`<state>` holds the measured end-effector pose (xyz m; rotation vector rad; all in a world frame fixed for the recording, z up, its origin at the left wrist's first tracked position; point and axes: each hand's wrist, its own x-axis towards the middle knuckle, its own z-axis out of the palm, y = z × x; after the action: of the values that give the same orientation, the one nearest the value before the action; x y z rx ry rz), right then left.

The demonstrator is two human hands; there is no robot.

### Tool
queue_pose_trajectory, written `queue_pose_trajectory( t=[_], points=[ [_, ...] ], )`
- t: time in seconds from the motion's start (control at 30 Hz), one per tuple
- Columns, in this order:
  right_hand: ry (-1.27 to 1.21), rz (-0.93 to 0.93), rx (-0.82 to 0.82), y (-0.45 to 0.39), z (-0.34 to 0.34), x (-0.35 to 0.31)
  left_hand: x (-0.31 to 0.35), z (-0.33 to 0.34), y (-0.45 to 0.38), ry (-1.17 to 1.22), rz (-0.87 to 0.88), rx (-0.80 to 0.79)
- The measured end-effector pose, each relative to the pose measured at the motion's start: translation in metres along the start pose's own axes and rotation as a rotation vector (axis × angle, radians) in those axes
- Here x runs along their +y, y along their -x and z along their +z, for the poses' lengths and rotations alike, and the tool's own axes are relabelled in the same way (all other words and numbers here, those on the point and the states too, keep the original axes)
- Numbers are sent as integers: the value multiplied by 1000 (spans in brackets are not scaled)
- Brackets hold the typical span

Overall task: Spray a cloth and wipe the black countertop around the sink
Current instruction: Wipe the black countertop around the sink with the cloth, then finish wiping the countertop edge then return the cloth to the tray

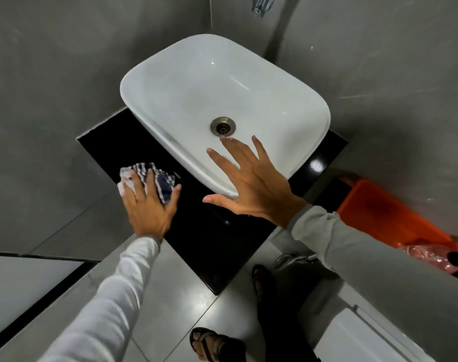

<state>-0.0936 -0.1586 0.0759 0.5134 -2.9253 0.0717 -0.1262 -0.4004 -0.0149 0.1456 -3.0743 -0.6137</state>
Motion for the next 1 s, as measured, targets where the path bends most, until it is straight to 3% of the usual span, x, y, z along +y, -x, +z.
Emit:
queue_pose_trajectory(
  t=[0.23, 0.37, 0.43, 0.53, 0.6, 0.7, 0.77, 0.8, 0.83, 0.9, 1.0],
  points=[
    [-1, 18, -38, 1, -1, -3, 51, 30, 146, -154, 381, -165],
    [-112, 70, -22, 3, -8, -5, 84, 37, 199, -125, 582, -275],
    [-309, 131, 37, 8, -23, -8, 104, 36, 215, -99, 670, -328],
    [-653, 303, 236, 35, -45, -5, 127, 35, 218, 106, 651, -391],
    [-774, 501, 357, 76, -57, 9, 147, 32, 212, 221, 649, -443],
    [-854, 913, 543, 147, -62, 27, 183, 23, 198, 403, 741, -314],
    [-1266, 1163, 566, 188, -57, 42, 215, 20, 190, 546, 774, -338],
    [-1553, 1229, 503, 203, -51, 49, 228, 20, 187, 621, 772, -394],
    [-1805, 1255, 436, 216, -47, 56, 245, 22, 186, 667, 778, -470],
    [-2063, 1230, 440, 237, -42, 71, 274, 31, 183, 650, 811, -581],
    [-2134, 1243, 579, 254, -31, 97, 298, 49, 177, 605, 792, -653]
  ],
)
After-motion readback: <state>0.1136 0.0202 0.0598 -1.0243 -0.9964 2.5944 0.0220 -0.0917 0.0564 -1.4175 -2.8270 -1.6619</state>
